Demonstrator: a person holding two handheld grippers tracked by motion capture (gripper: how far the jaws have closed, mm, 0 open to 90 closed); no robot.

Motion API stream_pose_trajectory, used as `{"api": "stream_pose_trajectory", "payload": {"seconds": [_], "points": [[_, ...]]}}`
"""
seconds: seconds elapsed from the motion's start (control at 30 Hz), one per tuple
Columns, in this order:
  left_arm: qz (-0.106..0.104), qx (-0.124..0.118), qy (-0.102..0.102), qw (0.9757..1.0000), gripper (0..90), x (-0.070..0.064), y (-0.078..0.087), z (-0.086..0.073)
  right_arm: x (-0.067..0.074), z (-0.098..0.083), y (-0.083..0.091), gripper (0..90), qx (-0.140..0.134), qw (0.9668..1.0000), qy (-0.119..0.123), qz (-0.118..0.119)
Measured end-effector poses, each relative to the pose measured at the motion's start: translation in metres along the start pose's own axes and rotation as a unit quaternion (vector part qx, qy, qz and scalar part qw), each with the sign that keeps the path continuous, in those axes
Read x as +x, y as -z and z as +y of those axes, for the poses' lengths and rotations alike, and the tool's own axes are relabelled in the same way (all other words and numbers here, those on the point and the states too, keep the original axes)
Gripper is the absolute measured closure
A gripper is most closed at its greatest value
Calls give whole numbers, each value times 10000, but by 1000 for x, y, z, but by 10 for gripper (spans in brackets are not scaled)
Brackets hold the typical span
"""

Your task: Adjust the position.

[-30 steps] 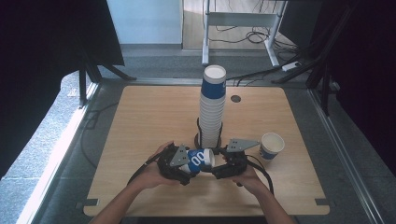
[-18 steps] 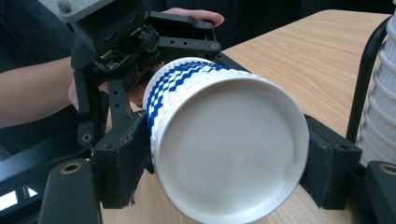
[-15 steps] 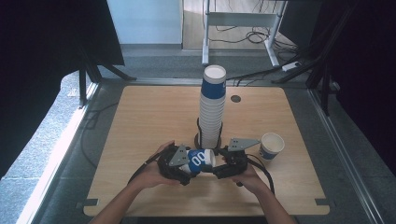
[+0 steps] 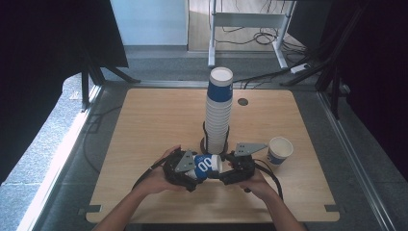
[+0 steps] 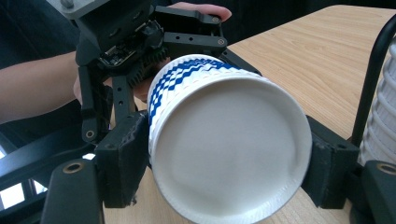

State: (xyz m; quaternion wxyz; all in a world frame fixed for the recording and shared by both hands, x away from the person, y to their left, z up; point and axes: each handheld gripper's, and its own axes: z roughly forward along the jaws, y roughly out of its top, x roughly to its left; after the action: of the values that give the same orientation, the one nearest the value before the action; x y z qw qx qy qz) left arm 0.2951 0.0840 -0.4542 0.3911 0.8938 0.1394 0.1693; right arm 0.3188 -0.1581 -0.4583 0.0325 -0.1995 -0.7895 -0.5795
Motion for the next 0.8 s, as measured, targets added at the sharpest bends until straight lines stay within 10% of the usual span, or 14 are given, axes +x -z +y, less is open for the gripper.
{"api": "stream_pose_trajectory", "payload": {"seconds": [0.63, 0.8], "points": [[18, -130, 380, 9992, 56, 1, -4, -4, 1, 2, 8, 286, -382, 9991, 80, -167], [-100, -589, 968, 9935, 58, 4, -4, -15, -2, 3, 19, 286, -702, 9973, -10, -235]]}}
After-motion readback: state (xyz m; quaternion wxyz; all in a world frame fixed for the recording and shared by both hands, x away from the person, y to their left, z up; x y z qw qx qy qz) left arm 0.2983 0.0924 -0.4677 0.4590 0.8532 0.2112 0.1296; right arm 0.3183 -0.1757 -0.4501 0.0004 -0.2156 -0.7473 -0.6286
